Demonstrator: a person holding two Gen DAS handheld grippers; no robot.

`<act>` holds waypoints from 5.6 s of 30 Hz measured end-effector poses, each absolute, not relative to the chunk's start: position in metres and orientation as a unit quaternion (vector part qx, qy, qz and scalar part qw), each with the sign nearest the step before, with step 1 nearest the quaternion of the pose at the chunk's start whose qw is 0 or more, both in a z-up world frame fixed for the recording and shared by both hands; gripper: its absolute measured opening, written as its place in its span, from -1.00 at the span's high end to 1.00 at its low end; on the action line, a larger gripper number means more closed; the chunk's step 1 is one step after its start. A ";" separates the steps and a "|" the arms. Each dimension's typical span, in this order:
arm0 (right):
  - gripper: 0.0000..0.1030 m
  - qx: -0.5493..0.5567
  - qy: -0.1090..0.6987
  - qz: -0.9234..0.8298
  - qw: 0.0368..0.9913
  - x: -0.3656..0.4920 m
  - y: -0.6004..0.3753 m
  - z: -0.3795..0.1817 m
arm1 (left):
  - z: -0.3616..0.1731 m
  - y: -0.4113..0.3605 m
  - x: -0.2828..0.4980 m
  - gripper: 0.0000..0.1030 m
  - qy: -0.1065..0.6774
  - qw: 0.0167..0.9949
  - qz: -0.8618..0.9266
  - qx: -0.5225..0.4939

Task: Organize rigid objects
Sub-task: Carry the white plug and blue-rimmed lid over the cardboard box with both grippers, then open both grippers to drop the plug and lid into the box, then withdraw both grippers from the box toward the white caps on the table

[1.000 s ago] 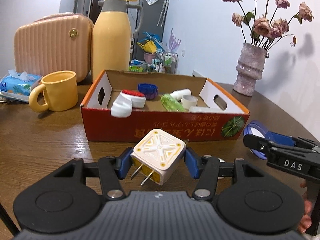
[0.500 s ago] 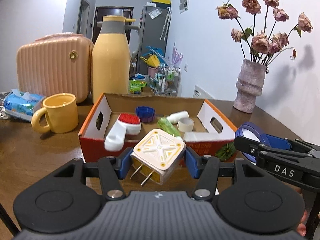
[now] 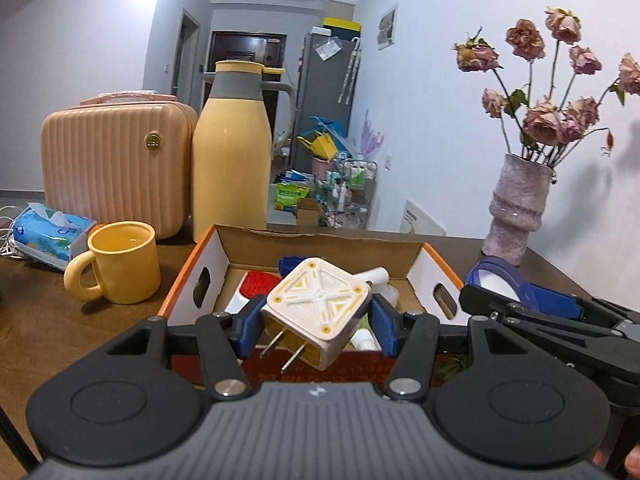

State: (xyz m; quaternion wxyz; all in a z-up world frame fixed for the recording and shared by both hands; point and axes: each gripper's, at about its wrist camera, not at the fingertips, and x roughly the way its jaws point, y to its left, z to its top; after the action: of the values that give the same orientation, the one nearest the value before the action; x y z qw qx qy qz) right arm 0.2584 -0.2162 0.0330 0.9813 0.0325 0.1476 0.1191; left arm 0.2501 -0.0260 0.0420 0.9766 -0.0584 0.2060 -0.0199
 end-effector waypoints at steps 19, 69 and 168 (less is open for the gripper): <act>-0.27 0.037 0.154 0.104 0.982 0.316 -0.207 0.026 | 0.032 -0.017 0.312 -0.09 0.213 0.974 0.024 -0.073; -0.33 0.021 0.217 0.111 0.970 0.390 -0.201 -0.003 | 0.015 -0.016 0.371 -0.28 0.248 0.966 0.057 -0.030; -1.00 0.015 0.242 0.051 0.969 0.231 -0.329 -0.021 | -0.029 -0.114 0.233 -1.00 0.336 0.942 0.010 -0.019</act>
State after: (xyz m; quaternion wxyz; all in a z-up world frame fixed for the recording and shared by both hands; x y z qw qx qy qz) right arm 0.2311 -0.3293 -0.0207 0.9689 0.0148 0.2419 0.0508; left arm 0.2330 -0.1141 -0.0286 0.9416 -0.0193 0.3360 0.0100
